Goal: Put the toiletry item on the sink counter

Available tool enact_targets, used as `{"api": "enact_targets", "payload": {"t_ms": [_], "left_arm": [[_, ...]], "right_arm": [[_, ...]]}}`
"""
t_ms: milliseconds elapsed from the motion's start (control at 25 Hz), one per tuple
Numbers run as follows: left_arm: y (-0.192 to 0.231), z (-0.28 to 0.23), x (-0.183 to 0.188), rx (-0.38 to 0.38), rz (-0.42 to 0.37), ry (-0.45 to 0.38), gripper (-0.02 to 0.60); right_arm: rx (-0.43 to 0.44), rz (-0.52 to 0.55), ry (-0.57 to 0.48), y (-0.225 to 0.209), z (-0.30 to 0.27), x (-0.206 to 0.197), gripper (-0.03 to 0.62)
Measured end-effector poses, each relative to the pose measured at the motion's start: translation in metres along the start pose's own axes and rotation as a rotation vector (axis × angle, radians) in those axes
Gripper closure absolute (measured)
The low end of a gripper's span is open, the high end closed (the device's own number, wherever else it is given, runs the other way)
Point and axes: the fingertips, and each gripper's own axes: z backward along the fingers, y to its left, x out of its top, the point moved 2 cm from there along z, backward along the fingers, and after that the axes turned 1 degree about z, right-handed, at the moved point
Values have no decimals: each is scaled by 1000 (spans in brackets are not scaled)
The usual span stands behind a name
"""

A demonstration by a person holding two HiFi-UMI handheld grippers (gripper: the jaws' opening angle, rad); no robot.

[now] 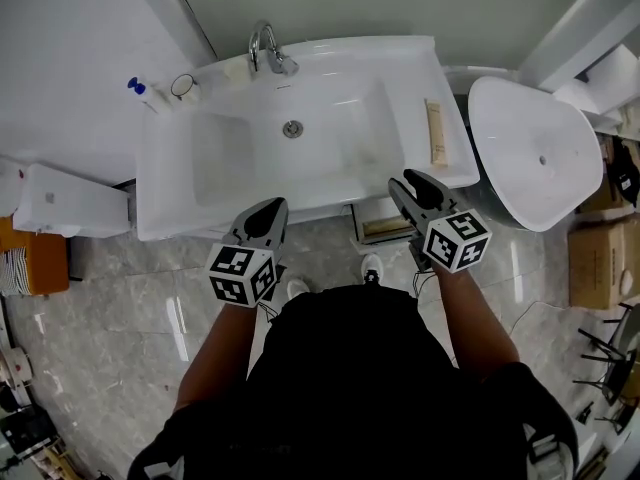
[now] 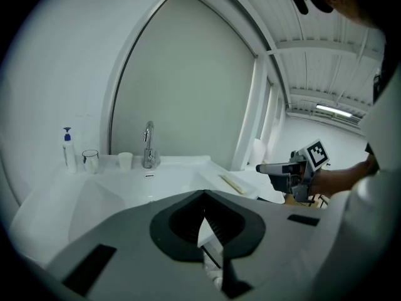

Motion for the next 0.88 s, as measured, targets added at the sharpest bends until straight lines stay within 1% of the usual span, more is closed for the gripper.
{"api": "enact_targets", "payload": {"t_ms": [80,120,240,280,400,880], "left_arm": [[-2,1,3,-13,0,-16,584],[-3,1,5,-17,-1,-23,584],[-4,-2,6,-24,-6,-24,584],[-5,-3,5,-25,-10,-16,584],[-6,-7,3,-22,-25,12,584],[-20,-31,4,-11,-55,45,585]], "right_arm": [[-18,24,-35,1,4,12,447],[-28,33,-49,1,6,16,461],[-58,54,-72,-2,11,19,573],[-55,53,-70,-3,11,18,582],[-32,37,-51,-4,9,11,589],[-43,79,1,-34,6,4,591]]}}
